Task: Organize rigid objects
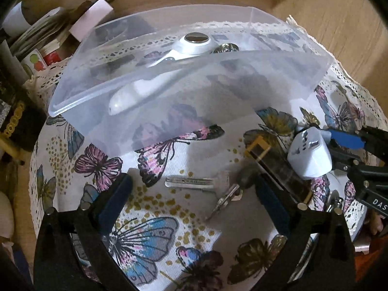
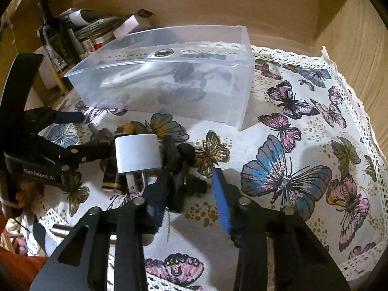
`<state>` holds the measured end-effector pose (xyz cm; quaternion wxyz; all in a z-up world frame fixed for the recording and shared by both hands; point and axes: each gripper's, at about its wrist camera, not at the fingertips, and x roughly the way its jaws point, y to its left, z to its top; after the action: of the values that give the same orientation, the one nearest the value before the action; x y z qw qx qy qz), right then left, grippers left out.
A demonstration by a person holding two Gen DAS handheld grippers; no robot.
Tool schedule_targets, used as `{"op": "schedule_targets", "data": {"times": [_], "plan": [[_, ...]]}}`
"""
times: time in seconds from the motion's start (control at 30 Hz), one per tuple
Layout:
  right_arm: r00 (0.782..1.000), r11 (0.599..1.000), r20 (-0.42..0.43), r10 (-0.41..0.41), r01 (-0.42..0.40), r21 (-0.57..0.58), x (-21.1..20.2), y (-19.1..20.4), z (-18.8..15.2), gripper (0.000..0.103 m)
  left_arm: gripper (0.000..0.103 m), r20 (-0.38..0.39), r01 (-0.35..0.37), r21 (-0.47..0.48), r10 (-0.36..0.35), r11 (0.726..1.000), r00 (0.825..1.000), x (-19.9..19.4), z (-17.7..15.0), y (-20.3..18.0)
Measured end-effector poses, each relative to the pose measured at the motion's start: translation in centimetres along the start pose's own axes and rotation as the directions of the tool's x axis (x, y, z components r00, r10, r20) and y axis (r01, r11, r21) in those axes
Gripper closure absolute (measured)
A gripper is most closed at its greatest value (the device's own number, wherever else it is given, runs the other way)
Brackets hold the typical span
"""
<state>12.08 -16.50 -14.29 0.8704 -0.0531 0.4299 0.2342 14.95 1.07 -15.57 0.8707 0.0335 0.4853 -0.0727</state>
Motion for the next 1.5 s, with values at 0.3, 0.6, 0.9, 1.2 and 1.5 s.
{"op": "schedule_targets", "data": {"times": [0.3,0.6,0.9,1.2,1.5], "plan": [[1.000,1.000,0.026,-0.011,0.011,-0.004,-0.3,-0.1,-0.1,0.076,0.035,0.044,0.014,0.027,-0.015,1.000,0.999,-1.4,-0.8,0.2],[0.997,0.998,0.068,-0.041,0.038,0.041,-1.8,-1.5,0.0,0.076,0.042,0.058,0.027,-0.011,-0.026,1.000,0.998,-2.7,-2.1,1.5],[0.992,0.998,0.116,-0.056,0.051,0.042,-3.0,-1.3,0.8,0.076,0.096,0.086,0.089,-0.074,-0.082,0.993,0.993,-4.5,-1.7,2.6],[0.990,0.998,0.124,-0.062,0.058,0.029,-3.2,-0.8,1.0,0.076,0.031,0.062,0.070,-0.124,-0.063,0.990,0.996,-4.4,-2.8,2.7],[0.992,0.999,0.119,-0.050,0.048,0.021,-2.9,-0.7,1.0,0.075,0.030,0.019,0.041,0.020,-0.041,0.999,0.999,-2.9,-1.9,-0.1]]}}
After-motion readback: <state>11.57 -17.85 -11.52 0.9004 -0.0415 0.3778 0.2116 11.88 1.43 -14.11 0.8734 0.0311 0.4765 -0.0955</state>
